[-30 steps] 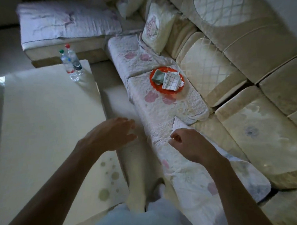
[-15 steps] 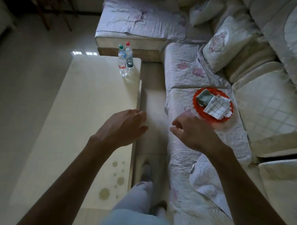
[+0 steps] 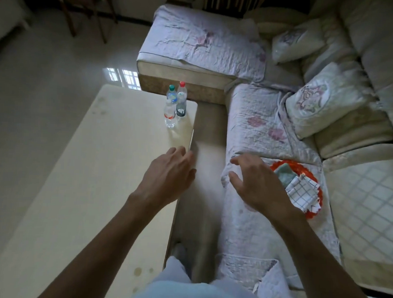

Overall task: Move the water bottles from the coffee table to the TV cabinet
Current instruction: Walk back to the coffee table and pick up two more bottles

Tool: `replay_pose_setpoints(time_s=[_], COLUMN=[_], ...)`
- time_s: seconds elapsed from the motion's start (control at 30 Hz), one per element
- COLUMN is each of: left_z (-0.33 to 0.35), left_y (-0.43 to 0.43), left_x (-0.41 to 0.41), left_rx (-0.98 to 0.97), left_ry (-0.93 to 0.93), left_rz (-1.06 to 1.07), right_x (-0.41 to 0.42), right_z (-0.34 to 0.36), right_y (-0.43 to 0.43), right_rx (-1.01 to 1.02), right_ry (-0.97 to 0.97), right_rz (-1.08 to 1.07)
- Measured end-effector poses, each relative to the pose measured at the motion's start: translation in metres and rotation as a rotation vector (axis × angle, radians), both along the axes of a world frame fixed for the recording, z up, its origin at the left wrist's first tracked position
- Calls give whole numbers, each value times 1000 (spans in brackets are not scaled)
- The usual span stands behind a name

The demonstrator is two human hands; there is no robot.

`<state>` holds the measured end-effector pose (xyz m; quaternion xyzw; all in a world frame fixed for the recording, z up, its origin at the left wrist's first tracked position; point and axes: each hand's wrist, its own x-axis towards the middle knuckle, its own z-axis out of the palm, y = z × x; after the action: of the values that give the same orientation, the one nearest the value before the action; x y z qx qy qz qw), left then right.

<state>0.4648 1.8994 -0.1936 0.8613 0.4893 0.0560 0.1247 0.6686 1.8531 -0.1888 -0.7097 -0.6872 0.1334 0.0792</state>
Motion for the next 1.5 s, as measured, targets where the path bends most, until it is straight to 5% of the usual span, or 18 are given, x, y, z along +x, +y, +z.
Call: replay_pose_setpoints(time_s=[0.8, 1.17, 1.5], left_z=[-38, -71, -161], left_y=[292, 354, 424], left_x=[106, 88, 51], left_rx=[-206, -353, -511], left_ry=[71, 74, 0], left_rz=[370, 551, 634], right_x=[107, 83, 54], right_z=[-53, -88, -162], right_y=[374, 465, 541], right_rx=[-213, -311, -487], right_ry=[-27, -39, -61], right_rz=[382, 570, 535])
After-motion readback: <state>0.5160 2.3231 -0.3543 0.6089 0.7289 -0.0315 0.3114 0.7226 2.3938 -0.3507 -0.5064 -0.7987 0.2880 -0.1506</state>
